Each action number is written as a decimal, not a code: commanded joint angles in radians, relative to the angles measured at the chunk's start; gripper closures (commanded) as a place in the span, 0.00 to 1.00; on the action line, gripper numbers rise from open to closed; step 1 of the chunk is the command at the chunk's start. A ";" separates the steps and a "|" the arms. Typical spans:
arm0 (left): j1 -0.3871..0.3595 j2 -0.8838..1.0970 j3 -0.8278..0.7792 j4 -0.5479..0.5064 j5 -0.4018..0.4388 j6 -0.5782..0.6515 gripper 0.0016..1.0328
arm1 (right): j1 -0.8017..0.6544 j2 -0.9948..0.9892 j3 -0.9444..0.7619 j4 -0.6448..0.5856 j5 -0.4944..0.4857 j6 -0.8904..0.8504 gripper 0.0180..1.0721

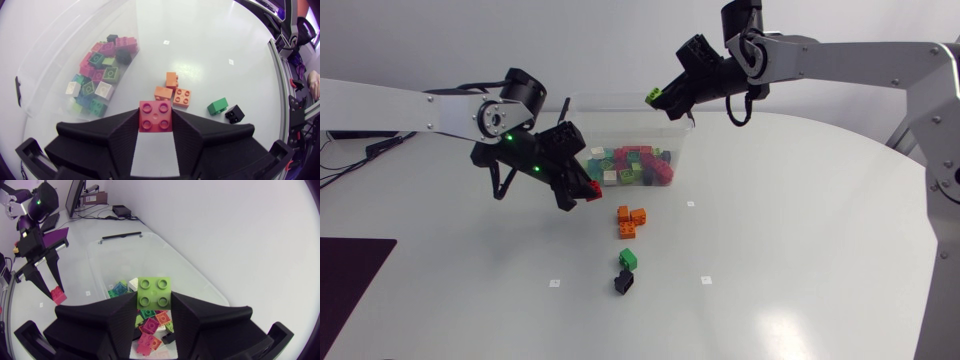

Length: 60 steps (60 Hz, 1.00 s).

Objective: Place the duplo bricks in the container

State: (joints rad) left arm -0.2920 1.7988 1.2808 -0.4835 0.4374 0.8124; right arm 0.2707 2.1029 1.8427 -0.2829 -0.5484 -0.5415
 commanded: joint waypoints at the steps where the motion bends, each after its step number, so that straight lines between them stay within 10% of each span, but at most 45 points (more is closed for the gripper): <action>1: 0.014 -0.042 0.003 -0.030 0.012 0.021 0.72 | 0.012 0.048 0.043 -0.004 0.015 0.025 0.75; 18: 0.030 -0.078 0.100 -0.089 0.023 0.014 0.72 | 0.015 0.068 0.052 -0.009 0.041 0.025 0.10; 60: 0.054 0.089 0.440 -0.032 0.064 -0.157 0.72 | 0.002 -0.282 -0.465 0.142 0.036 -0.038 0.06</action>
State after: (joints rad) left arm -0.2428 1.8408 1.6756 -0.5335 0.4908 0.6949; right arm 0.2787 1.8523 1.4532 -0.1520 -0.5114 -0.5545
